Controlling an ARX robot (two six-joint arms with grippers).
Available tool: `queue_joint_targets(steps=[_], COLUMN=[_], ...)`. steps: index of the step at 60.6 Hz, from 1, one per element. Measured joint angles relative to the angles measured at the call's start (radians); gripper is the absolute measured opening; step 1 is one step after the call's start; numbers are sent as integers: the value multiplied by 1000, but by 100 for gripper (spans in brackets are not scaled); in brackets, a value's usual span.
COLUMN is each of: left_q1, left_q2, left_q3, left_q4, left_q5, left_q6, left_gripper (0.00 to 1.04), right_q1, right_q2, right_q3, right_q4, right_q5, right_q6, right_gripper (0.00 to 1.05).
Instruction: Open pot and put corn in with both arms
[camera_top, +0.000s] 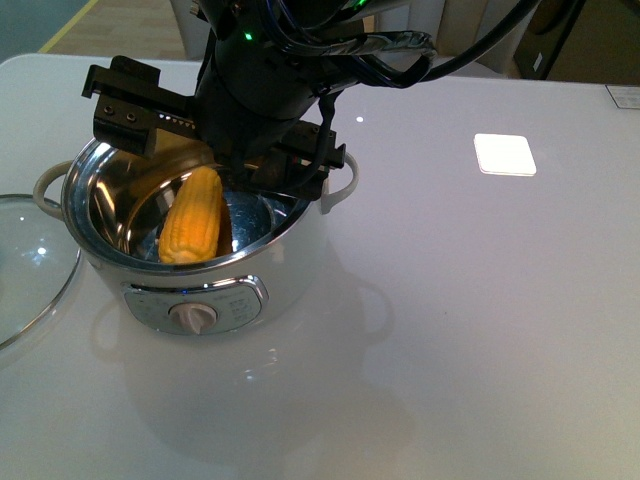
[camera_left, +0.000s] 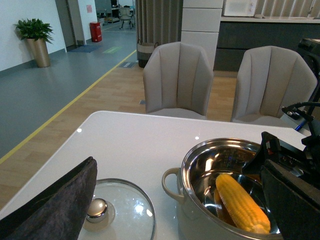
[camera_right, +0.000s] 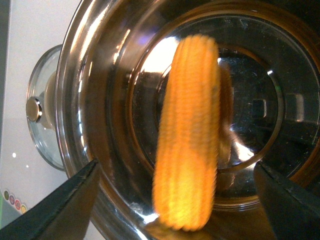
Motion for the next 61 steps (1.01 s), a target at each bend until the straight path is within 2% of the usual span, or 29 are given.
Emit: queue_joint_targets(steps=[13,29,34,41,54,61], left_q1=[0,0,0,0,0,0], left_q2=[0,0,0,0,0,0], left_q3=[0,0,0,0,0,0], left_q4=[0,0,0,0,0,0], left_q5=[0,0,0,0,0,0], left_q6=[0,0,0,0,0,0], left_gripper=[98,98,98,98,98,98], right_q1=[-40,-172,-235,-283,-338,-367], right_q2=[-83,-364,-487,-591,-804,-930], right_q3=[-113,-359,-472,-582,-798,-902], right_q4=[76,203,233,273,327,303], right_q5=[54,196,320,416,511,512], right_q6=[2,-24,-76,-151,-285,-320], right_gripper=[96,96,96,96,96,96])
